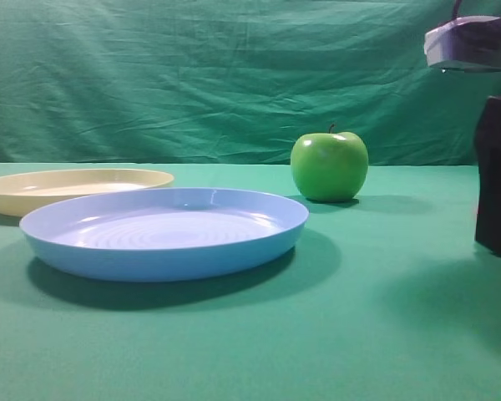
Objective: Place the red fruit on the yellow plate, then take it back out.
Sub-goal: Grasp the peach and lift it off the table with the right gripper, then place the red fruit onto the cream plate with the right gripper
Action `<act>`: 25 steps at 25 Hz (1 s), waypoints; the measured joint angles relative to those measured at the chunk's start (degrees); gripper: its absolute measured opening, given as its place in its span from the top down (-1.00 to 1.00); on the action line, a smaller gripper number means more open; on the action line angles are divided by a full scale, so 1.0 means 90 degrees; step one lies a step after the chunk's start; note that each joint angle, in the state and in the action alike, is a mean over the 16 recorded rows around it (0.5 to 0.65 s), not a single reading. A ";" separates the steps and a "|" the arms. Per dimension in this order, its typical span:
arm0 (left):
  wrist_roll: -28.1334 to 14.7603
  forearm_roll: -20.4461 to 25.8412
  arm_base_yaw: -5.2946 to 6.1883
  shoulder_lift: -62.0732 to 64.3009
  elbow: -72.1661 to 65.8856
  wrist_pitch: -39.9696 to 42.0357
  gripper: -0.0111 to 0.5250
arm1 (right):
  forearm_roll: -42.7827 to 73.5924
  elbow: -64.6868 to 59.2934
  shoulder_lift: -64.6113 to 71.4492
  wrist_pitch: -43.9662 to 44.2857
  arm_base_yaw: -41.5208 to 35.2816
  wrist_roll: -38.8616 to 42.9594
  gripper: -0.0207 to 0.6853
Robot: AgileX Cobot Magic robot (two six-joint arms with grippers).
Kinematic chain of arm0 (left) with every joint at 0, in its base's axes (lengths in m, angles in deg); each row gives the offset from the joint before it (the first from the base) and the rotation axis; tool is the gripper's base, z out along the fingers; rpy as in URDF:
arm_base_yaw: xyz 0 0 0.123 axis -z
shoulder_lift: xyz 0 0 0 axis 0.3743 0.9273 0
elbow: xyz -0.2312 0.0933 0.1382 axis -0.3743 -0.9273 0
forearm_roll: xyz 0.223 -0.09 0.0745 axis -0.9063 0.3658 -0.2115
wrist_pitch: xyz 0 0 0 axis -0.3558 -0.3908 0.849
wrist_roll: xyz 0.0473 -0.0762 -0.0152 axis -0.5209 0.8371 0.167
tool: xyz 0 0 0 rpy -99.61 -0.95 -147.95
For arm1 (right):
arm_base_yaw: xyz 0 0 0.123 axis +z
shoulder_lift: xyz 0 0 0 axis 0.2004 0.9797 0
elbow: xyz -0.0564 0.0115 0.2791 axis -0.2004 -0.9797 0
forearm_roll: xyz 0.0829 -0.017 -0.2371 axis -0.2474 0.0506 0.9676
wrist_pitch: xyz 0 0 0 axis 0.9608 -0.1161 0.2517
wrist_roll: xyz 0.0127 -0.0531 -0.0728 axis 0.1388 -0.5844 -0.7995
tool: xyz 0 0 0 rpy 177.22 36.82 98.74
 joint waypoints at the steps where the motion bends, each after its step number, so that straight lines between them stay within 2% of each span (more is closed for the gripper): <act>1: 0.0000 0.0000 0.0000 0.0000 0.0000 0.0000 0.96 | -0.0027 0.0177 0.0005 0.0053 0.0027 -0.0009 0.20; 5: 0.0000 0.0000 0.0000 0.0000 0.0000 0.0000 0.96 | -0.0151 0.1102 0.0066 0.0268 0.0249 -0.0028 0.30; 12: 0.0000 0.0000 0.0000 0.0000 0.0000 0.0000 0.96 | -0.0391 0.3299 0.0599 0.0502 0.1035 -0.0066 0.34; 19: 0.0000 0.0000 0.0000 0.0000 0.0000 0.0000 0.96 | -0.0458 0.5298 0.1846 0.0471 0.2042 -0.0119 0.37; 25: 0.0000 0.0000 0.0000 0.0000 0.0000 0.0000 0.96 | -0.0512 0.6417 0.3138 0.0275 0.2660 -0.0263 0.37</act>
